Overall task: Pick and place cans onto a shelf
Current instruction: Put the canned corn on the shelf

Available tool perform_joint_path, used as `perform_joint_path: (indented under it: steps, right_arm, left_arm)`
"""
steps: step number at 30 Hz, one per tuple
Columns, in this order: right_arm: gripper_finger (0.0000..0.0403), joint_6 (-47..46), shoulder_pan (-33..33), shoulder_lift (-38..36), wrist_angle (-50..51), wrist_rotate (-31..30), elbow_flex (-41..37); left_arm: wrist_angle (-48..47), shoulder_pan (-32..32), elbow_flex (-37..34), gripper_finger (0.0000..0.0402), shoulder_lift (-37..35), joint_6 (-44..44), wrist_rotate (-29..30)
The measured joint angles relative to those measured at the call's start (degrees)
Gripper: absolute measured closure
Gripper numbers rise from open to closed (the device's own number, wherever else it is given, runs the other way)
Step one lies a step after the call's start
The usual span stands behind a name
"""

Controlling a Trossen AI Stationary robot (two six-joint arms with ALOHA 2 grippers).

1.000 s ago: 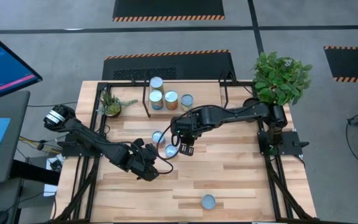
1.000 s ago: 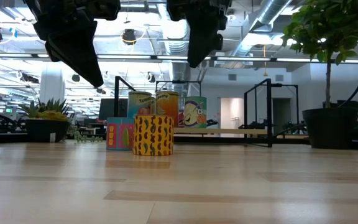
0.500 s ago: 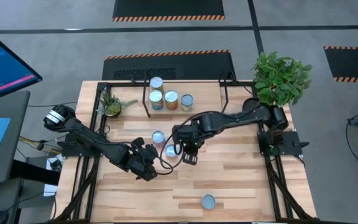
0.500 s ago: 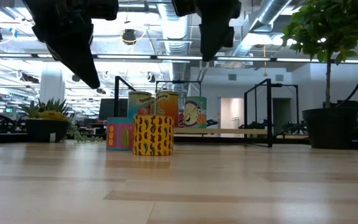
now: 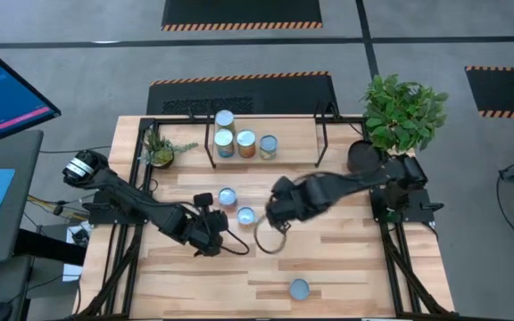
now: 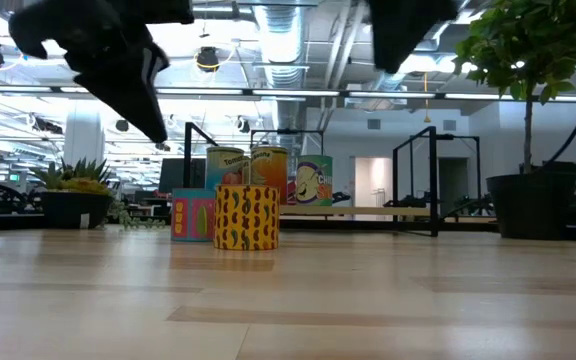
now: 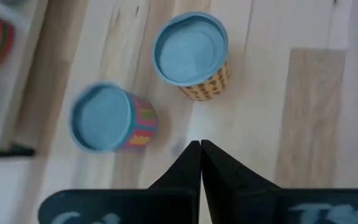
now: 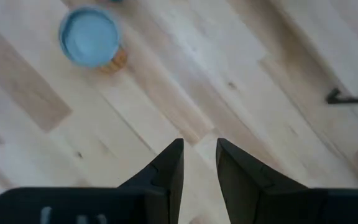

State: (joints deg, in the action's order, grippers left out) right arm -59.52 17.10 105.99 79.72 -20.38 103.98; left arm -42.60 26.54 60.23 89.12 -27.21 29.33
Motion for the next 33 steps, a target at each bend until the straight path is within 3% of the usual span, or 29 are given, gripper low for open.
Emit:
perform_joint_path:
  steps: [6, 11, 15, 20, 23, 33]
  right_arm:
    - [0.0285, -14.9, 7.7, -1.9, 2.1, -5.9, 0.0]
    - [0.0285, -26.8, 12.3, -1.7, 9.2, -11.3, 0.0]
    - [0.0285, -30.2, 14.3, -2.2, 10.0, -12.3, -1.0]
    - [0.0285, -30.0, 15.4, -4.1, 10.3, -17.3, -3.3]
    - [0.0285, -29.8, 15.3, -5.9, 10.2, -18.6, -6.3]
    - [0.0285, -32.9, 15.4, -14.4, 10.3, -17.1, -17.1]
  left_arm:
    - [2.0, -3.2, 0.0, 0.0401, 0.0, 9.1, -0.4]
    - [9.9, -7.1, 0.0, 0.0402, 0.0, 25.0, -10.2]
    - [6.3, -11.7, 0.0, 0.0401, 0.0, 22.6, -12.5]
    - [-0.3, -18.1, 0.0, 0.0394, 0.0, 19.2, -21.9]
    - [-0.5, -20.1, 0.0, 0.0378, 0.0, 19.3, -24.2]
    - [0.0, -21.8, 0.0, 0.0291, 0.0, 25.0, -22.2]
